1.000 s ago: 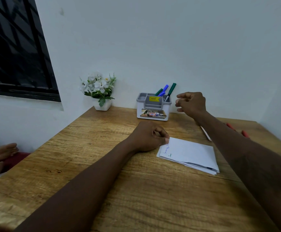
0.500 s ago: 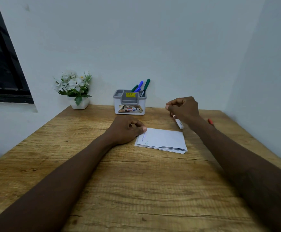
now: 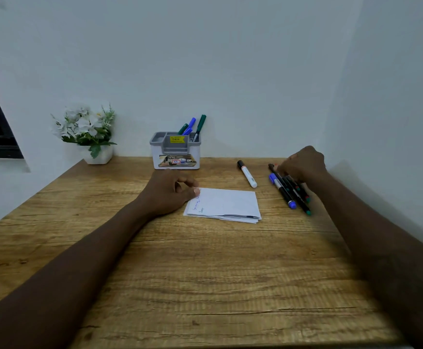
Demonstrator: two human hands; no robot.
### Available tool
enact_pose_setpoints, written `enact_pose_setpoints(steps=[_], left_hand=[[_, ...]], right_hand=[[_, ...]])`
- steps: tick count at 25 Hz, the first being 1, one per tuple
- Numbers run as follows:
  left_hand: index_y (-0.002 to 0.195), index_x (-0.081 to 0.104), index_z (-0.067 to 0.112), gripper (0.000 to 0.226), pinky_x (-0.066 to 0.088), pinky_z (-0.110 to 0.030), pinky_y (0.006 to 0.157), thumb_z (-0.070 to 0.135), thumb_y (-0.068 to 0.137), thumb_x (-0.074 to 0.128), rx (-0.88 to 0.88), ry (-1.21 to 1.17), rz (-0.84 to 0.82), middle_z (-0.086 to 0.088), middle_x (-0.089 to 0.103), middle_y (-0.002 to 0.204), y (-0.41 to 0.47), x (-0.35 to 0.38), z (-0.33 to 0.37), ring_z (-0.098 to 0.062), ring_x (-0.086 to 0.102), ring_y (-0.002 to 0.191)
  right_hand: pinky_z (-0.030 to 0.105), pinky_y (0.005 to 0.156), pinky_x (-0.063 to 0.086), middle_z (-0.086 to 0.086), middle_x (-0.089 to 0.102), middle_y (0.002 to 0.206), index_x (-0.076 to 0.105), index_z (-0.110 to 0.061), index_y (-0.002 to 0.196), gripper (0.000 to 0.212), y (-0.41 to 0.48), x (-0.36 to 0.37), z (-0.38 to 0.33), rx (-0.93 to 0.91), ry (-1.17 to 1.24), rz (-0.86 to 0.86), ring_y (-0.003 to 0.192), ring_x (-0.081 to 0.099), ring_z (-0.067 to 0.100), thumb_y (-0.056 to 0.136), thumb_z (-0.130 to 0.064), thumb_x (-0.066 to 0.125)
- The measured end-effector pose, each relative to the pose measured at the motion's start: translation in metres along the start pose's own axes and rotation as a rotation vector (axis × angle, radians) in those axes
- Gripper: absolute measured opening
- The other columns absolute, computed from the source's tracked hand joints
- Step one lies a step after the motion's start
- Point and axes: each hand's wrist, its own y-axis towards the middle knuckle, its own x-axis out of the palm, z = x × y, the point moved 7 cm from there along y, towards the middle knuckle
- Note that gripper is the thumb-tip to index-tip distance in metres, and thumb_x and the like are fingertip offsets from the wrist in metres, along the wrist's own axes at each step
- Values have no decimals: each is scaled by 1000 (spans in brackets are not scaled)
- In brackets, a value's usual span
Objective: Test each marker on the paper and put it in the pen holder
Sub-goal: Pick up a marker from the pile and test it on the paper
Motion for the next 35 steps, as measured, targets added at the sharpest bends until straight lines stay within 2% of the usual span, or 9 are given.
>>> enact_pose_setpoints(steps=[5, 12, 17, 20, 23, 26, 29, 32, 35], left_hand=[[104, 80, 30, 20, 46, -19, 65, 38, 86, 78, 3, -3, -14, 16, 75, 93, 0, 2, 1, -8, 65, 77], [101, 80, 32, 19, 48, -21, 65, 39, 84, 79, 10, -13, -19, 15, 77, 94, 0, 3, 0, -6, 65, 78], [104, 80, 30, 21, 52, -21, 67, 38, 85, 79, 12, -4, -40, 14, 76, 102, 0, 2, 3, -6, 65, 82], [111, 77, 30, 27, 51, -21, 72, 39, 85, 78, -7, 8, 7, 13, 74, 105, 0, -1, 5, -3, 65, 88], [125, 71, 30, 39, 54, -23, 80, 34, 86, 78, 47, -12, 162, 8, 72, 120, -2, -12, 12, -1, 64, 98], [138, 62, 31, 50, 49, -26, 98, 27, 90, 76, 142, -53, 232, 8, 63, 139, -6, -19, 20, -2, 57, 120], [140, 60, 31, 46, 36, -31, 109, 27, 95, 69, 191, 45, 204, 5, 60, 143, -5, -17, 24, -6, 51, 132], [121, 74, 25, 28, 53, -33, 92, 21, 93, 70, 193, 29, 202, 4, 76, 113, -4, -19, 20, -5, 65, 99], [114, 77, 24, 22, 51, -25, 75, 24, 93, 71, 155, -8, 215, 5, 78, 91, -3, -28, 14, -2, 63, 76]], right_hand=[[32, 61, 43, 5, 56, 77, 46, -12, 76, 52, -2, 3, 1, -60, -164, 25, 86, 61, 24, 73, -37, 91], [30, 59, 43, 4, 55, 75, 50, -9, 77, 41, 0, 13, -6, -83, -216, 5, 82, 61, 22, 79, -31, 85], [26, 50, 38, 3, 50, 60, 51, -8, 67, 31, -1, 9, -12, -109, -60, 38, 61, 54, 20, 66, -18, 80], [30, 54, 41, 2, 49, 51, 63, -3, 57, 30, -9, 10, -34, -241, -7, 33, 51, 49, 17, 65, -27, 79], [31, 54, 33, 6, 42, 49, 52, -9, 49, 42, -32, 23, -71, -456, 26, -106, 50, 39, 18, 73, -38, 70], [40, 58, 48, 17, 67, 64, 70, -3, 62, 45, -62, 46, -107, -628, 1, -321, 59, 57, 32, 72, -46, 64], [34, 57, 47, 13, 65, 60, 75, -4, 71, 30, -92, 76, -133, -709, 16, -512, 48, 54, 15, 88, -27, 66], [27, 46, 44, 9, 64, 65, 72, -7, 78, 30, -105, 94, -141, -629, 224, -700, 52, 56, 17, 100, -25, 61], [26, 47, 43, 11, 67, 77, 77, 1, 95, 54, -105, 99, -132, -432, 564, -824, 57, 58, 18, 95, -52, 66]])
